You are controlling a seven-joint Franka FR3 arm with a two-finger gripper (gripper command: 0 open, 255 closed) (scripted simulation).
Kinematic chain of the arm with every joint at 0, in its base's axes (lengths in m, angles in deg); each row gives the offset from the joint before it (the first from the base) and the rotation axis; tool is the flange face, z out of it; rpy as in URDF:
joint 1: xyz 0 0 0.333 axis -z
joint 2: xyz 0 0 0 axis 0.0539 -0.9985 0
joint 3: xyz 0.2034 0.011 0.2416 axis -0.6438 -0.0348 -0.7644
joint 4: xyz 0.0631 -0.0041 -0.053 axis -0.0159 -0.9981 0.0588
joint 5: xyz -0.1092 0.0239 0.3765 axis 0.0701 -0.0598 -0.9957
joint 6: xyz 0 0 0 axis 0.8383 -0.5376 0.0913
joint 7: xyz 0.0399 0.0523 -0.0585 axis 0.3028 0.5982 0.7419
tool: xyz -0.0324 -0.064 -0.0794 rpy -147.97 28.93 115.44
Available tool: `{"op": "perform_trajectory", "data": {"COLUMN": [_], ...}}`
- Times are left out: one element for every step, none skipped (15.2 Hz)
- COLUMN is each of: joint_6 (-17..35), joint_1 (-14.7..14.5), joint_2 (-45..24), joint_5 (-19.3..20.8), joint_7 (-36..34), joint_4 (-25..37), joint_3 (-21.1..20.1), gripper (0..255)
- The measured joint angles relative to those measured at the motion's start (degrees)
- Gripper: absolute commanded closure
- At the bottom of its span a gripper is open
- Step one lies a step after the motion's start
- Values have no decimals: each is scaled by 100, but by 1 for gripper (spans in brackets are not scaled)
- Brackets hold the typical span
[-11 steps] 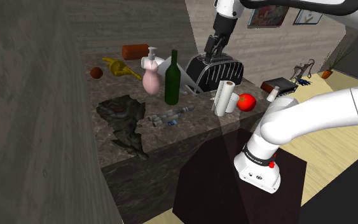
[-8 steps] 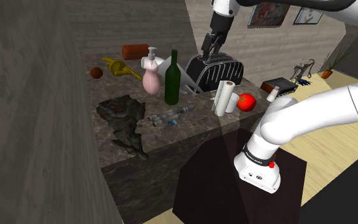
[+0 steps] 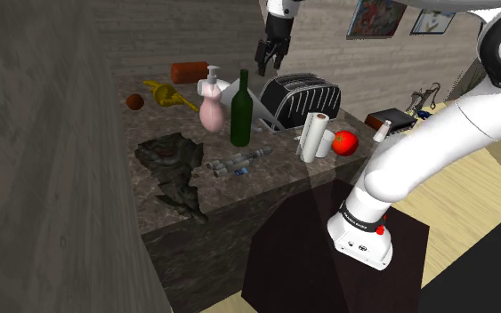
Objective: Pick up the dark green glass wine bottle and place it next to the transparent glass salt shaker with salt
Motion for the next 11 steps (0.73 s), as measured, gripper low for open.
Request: {"op": "perform_trajectory", "data": {"joint_6": [12,12,27,-19,-10,-55,-97,-77,-24,48,106], "joint_1": [6,1,-10,-6,9,15,16,21,19,19,18], "joint_2": [-244,-501,-751,-994,-1267,-1519,-1751,-1869,-1920,-1942,-1974], "joint_5": [-15,-40,-69,-94,-121,-151,-181,-197,-205,-208,-212], "joint_7": [52,75,77,121,189,225,248,269,268,272,272], "joint_4": [205,435,642,898,1141,1402,1649,1730,1719,1665,1637], "joint_3": [39,56,58,85,127,148,159,169,167,168,168], "gripper": [0,0,0,0,0,0,0,0,0,0,0]}}
